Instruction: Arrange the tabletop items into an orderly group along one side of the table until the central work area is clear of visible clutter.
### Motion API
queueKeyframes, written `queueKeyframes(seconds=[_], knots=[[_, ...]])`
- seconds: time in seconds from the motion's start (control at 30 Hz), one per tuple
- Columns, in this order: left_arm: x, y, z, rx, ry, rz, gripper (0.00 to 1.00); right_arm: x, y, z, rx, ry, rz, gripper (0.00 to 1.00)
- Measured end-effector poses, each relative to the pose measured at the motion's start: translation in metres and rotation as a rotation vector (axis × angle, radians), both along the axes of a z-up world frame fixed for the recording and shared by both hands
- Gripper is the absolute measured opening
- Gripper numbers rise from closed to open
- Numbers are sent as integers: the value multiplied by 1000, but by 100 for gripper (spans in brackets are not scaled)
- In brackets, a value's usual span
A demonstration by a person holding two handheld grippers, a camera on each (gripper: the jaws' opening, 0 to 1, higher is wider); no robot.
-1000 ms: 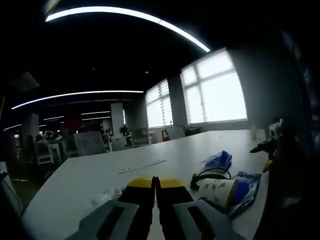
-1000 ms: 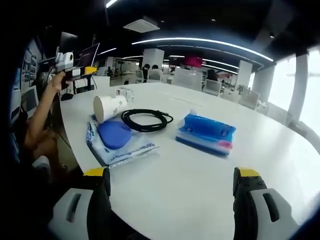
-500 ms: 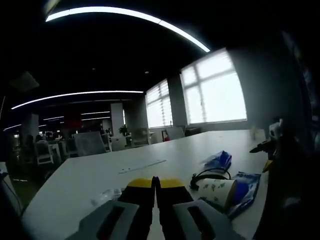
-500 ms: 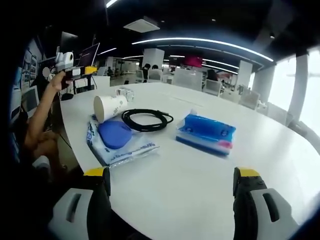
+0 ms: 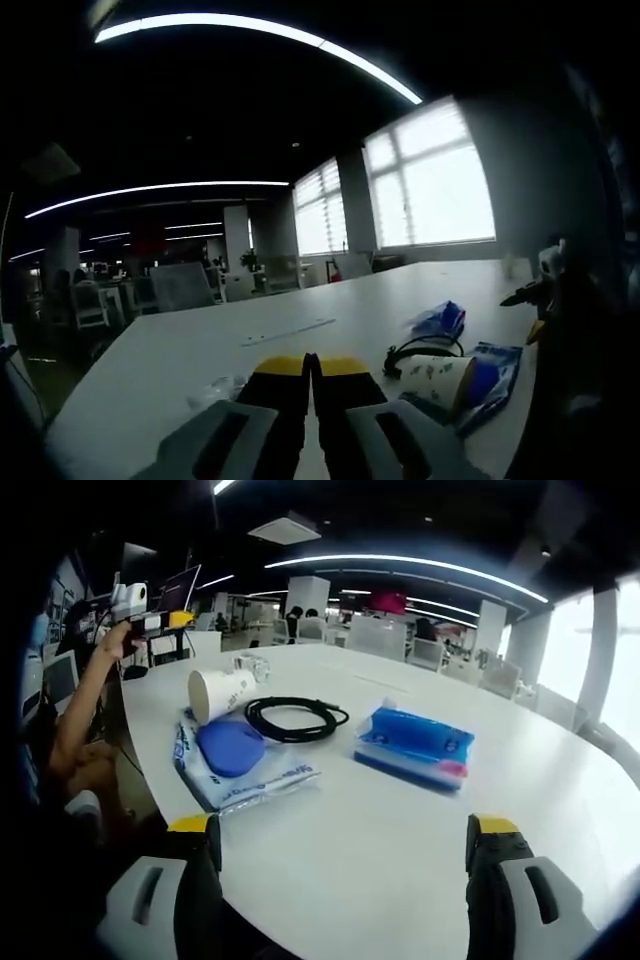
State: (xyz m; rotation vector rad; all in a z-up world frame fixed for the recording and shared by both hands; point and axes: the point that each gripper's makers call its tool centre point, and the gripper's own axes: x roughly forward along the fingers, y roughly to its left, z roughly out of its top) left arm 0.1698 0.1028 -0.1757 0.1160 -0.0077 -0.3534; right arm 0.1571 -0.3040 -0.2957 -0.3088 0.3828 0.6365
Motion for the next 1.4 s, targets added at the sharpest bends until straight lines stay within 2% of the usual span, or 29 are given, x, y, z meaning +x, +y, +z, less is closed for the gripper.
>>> queueKeyframes(seconds=[0.3,0.67,1.0,1.27,1.4], knots=[[-11,1,-4,3,-5,-10,1,2,6,11,3,-15,16,100],[-28,4,-21,36,35,-41,13,4,18,22,19,-26,47,100],[-35,6,-34,45,63,-51,18,5,30,27,16,-24,70,100],[-41,4,-46,84,101,-67,30,6,40,30,22,-24,96,100],[-44,6,-51,76,114,-67,34,7,46,34,32,-31,107,100]])
